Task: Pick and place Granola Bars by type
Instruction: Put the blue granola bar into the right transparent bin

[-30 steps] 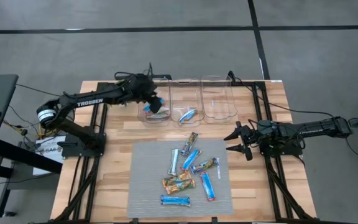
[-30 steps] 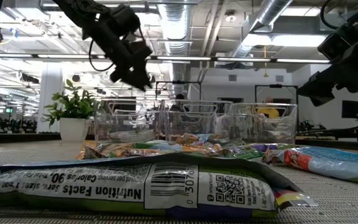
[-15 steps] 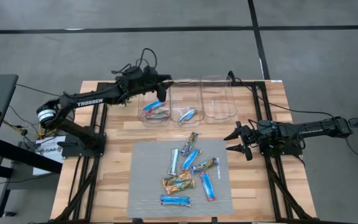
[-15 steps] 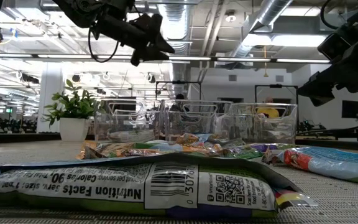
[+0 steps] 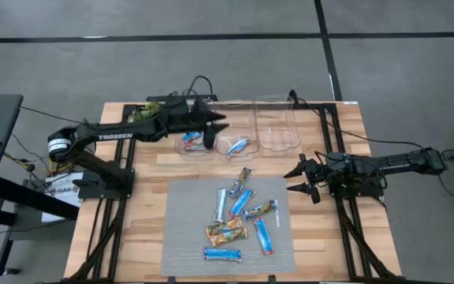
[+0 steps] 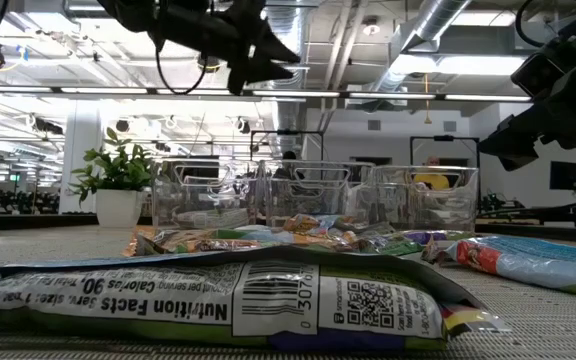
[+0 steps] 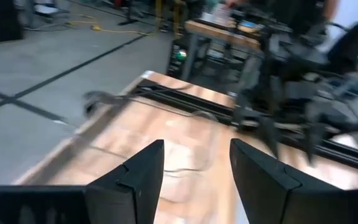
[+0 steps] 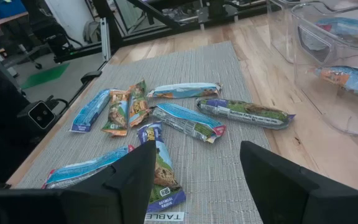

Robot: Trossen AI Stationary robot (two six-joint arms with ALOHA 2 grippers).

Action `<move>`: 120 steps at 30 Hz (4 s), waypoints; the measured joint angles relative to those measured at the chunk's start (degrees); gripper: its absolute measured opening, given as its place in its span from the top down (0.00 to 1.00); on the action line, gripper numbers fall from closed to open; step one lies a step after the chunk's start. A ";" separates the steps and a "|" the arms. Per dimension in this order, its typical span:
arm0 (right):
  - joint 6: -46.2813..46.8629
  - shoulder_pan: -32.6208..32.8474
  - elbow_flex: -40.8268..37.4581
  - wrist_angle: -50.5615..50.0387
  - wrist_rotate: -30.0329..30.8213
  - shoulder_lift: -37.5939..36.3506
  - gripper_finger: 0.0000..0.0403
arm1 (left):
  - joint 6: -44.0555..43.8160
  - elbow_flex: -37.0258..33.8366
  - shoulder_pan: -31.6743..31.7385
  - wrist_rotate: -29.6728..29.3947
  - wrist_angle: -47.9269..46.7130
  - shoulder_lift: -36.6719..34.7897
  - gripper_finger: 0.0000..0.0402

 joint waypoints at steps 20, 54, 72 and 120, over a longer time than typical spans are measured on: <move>0.00 0.01 -0.01 0.00 0.01 0.00 0.44 | -3.13 0.00 -36.69 1.71 -2.54 0.00 0.56; 0.00 0.00 -0.01 0.00 -0.01 0.00 0.44 | -4.39 10.90 -48.94 -6.12 -29.40 16.30 0.56; 0.00 0.01 0.00 0.00 -0.01 -0.02 0.44 | -11.12 27.84 -50.71 -0.14 -40.29 34.40 0.56; 0.00 0.00 -0.01 0.04 -0.01 -0.02 0.44 | -4.54 30.84 -51.70 -6.18 -42.30 42.32 0.62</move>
